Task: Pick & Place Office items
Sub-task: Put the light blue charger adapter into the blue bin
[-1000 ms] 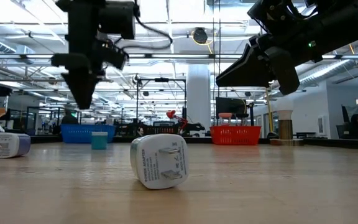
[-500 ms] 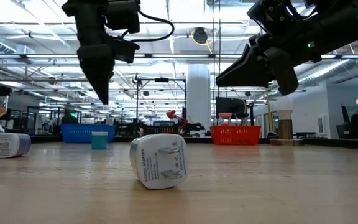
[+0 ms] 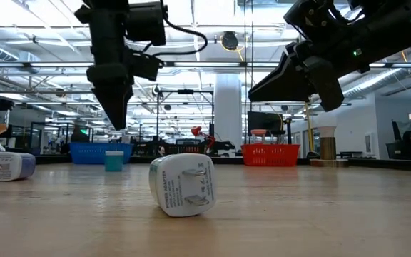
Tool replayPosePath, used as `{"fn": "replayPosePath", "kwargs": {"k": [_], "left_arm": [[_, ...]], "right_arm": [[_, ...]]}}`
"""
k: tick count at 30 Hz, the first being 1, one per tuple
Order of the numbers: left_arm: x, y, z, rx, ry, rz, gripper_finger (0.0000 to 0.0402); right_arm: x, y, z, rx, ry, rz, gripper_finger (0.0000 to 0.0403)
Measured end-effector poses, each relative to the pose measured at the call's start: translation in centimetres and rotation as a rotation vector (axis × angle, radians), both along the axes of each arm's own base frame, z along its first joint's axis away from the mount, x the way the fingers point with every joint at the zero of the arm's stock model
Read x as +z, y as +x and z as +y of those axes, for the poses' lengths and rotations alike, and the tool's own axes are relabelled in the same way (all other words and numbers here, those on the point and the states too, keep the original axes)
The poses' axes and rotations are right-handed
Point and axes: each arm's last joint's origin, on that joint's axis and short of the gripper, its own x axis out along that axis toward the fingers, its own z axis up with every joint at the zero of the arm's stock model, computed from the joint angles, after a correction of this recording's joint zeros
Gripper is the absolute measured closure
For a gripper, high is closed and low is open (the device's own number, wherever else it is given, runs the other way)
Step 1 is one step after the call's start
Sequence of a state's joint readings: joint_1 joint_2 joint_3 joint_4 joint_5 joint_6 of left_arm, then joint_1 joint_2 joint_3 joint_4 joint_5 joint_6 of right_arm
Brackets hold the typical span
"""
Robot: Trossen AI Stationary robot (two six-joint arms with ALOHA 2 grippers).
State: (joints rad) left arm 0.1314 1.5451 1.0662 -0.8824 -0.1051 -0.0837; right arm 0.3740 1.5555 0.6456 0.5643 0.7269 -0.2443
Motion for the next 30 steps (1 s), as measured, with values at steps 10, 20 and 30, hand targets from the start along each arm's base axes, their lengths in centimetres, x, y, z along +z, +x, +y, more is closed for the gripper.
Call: {"fn": "replayPosePath", "kwargs": {"k": [10, 20, 30], "left_arm": [[-2.2, 1.0, 0.0, -0.027, 0.001, 0.072, 0.0107], [-3.9, 1.5, 0.0, -0.052, -0.002, 0.132, 0.0116], [-4.9, 0.9, -0.1, -0.028, 0.000, 0.159, 0.0186]], "right_arm": [[-0.1, 0.0, 0.0, -0.002, 0.001, 0.007, 0.0330], [-0.1, 0.0, 0.1, 0.042, 0.030, 0.011, 0.0330], [-0.1, 0.0, 0.1, 0.042, 0.031, 0.011, 0.0330]]}}
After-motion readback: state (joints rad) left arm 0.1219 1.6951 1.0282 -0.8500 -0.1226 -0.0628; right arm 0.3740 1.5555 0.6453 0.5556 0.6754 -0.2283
